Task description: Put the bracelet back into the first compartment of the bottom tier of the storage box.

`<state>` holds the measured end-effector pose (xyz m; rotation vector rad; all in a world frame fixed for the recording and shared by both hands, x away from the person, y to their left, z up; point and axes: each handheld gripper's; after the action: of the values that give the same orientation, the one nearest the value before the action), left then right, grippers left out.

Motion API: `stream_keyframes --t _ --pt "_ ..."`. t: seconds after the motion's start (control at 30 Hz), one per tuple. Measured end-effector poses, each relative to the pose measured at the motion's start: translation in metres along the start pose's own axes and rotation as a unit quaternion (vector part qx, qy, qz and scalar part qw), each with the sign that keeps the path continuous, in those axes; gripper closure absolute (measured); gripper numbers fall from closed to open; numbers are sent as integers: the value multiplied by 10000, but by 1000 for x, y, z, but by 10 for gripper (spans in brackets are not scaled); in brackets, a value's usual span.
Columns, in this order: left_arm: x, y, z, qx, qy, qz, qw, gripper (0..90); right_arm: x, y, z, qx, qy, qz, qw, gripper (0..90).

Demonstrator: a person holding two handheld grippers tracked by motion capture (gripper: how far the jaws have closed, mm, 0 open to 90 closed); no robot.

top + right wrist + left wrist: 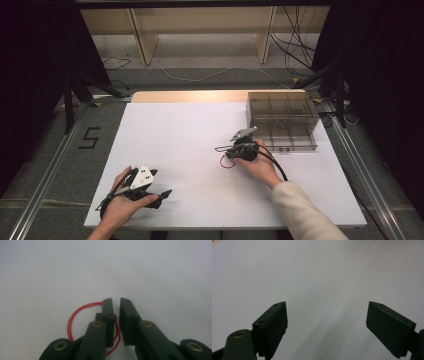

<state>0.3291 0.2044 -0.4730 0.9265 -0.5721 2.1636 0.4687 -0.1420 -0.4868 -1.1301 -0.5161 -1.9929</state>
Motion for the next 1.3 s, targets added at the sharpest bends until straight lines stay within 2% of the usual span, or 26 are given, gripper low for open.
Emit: stream_keyframes --t 0.2,0.7,1.3 --pt "0 0 0 -3 3 12 10000 171 0 -1 0 -3 9 -19 10000 874" --pt "0 0 0 -23 -21 6 10000 171 0 -2 0 -145 59 -65 9999 882" --pt "0 0 0 -20 -28 11 10000 171 12 0 1 -234 244 -73 9994 883"
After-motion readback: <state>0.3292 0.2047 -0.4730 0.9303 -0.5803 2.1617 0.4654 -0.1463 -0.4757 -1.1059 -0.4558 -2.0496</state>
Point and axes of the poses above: each handheld gripper's, and its own axes: x roughly backward along the jaws, z roughly out of its top, y roughly to its right, and after that the axes turned 10 degrees about -y, right-handed
